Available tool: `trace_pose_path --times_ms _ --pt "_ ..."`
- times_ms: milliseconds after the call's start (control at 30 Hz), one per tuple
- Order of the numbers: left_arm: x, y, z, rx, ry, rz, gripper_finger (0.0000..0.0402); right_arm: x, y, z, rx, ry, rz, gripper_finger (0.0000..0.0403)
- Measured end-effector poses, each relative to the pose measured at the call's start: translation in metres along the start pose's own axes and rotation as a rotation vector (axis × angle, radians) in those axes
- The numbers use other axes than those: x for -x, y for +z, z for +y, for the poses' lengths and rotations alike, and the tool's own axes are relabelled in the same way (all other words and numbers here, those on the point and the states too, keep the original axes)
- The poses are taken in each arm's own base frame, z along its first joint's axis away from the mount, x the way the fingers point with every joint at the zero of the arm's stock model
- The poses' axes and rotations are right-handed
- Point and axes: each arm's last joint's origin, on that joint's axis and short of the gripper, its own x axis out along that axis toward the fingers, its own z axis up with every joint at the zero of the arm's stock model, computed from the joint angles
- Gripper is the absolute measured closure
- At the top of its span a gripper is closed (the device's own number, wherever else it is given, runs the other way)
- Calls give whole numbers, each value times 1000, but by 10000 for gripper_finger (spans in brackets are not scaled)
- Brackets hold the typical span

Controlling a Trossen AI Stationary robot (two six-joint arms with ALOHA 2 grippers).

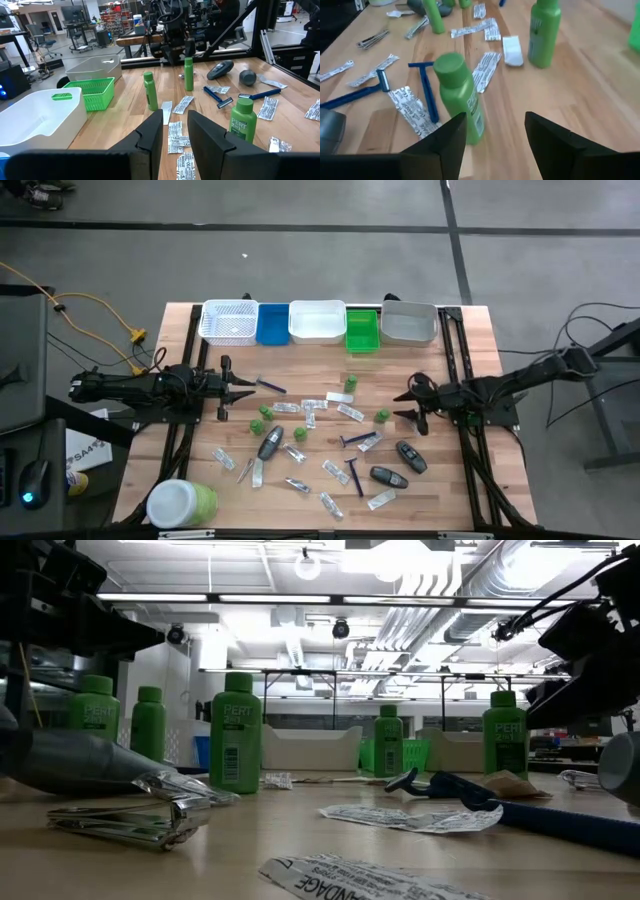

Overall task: Pick & Place Travel size toiletries
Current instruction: Put the shampoo into the gray bin

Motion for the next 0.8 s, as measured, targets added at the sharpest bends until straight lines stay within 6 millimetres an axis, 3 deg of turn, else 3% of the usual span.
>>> trace_pose_path --times_ms 400,800 --pt "0 0 0 0 0 0 311 -6 1 14 -48 57 56 81" --pt "0 0 0 0 0 0 311 -17 9 23 -4 28 -69 88"
